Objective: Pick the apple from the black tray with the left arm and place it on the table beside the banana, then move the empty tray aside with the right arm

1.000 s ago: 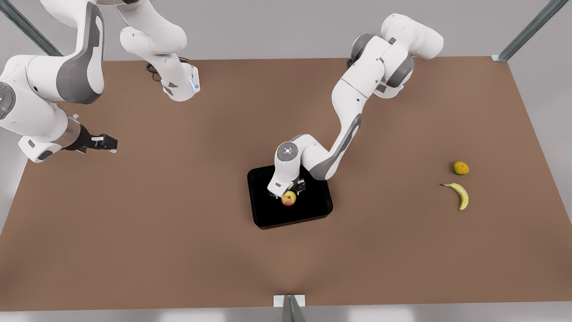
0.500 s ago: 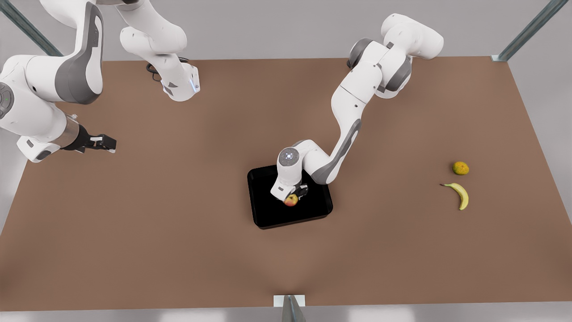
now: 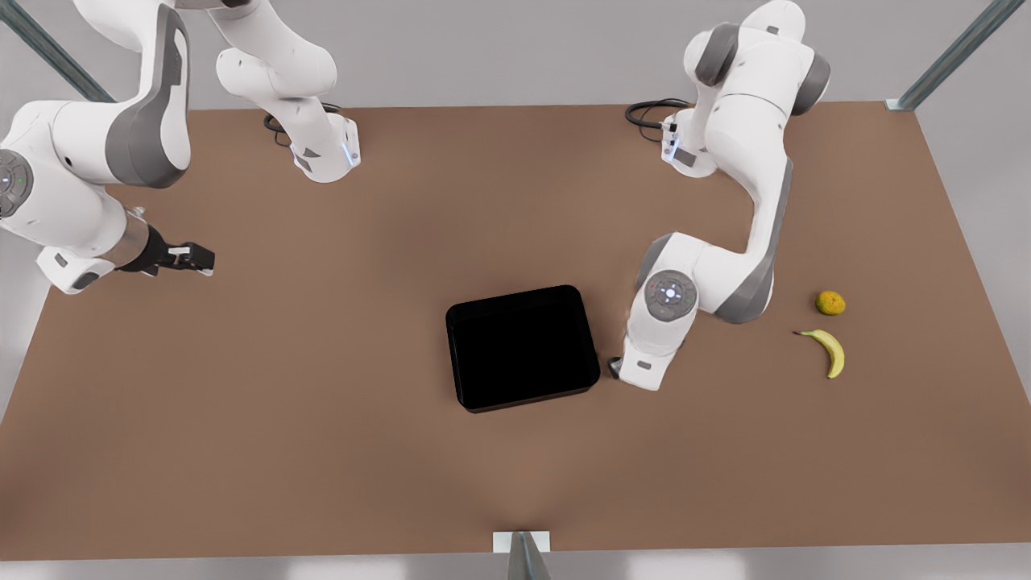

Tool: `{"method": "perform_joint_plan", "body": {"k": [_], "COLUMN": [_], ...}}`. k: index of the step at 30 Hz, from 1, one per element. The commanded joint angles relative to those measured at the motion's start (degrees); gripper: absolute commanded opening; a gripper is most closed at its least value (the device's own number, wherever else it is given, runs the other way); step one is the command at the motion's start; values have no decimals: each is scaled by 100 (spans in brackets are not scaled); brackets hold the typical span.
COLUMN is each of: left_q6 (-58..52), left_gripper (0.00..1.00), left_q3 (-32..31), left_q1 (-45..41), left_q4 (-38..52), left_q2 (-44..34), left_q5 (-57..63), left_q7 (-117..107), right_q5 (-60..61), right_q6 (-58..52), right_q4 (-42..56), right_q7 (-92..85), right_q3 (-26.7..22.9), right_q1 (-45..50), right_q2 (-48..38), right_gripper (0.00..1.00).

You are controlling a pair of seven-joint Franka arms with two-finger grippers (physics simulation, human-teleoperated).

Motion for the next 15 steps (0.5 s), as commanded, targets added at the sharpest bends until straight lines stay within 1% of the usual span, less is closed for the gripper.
{"method": "perform_joint_plan", "body": {"k": [1,3,4,5,6,8,9,10,11,13,15], "left_q6": [-698,-663,-470,-118,260,849,1296,1666,1964,2800,3195], "left_gripper": [55,55,55,55,54,54,54,54,54,54,54], "left_q3": [10,46,46,46,46,46,63,72,72,81,98], "left_q1": [459,950,1215,1364,1592,1988,2111,2217,2340,2621,2841], "left_q4": [-11,-73,-196,-477,-741,-1171,-1636,-2006,-2304,-2876,-3017], "left_q2": [-23,30,48,21,4,-66,-224,-356,-453,-506,-383], "left_q5": [-77,-59,107,125,134,134,204,283,424,424,433], "left_q7": [4117,5013,5541,5788,6244,6957,7071,7141,7185,7475,7677], "right_q5": [9,175,386,913,1116,1072,1081,1116,1134,1406,1389], "right_q6": [-3,-3,-3,-3,-134,-398,-346,-310,-100,806,1078], "right_q4": [3,3,3,3,-15,-173,-489,-656,-823,-1518,-1500], "right_q7": [-21,-13,-30,-4,-56,831,962,1147,1717,2351,3054], "right_q3": [122,341,456,517,754,1519,1651,1678,1932,2047,2073], "right_q1": [293,302,302,302,302,311,311,311,311,328,390], "right_q2": [-8,-8,-17,-139,-403,-623,-764,-782,-764,-720,-413], "right_gripper": [100,100,100,99,95,93,93,93,93,93,93]}}
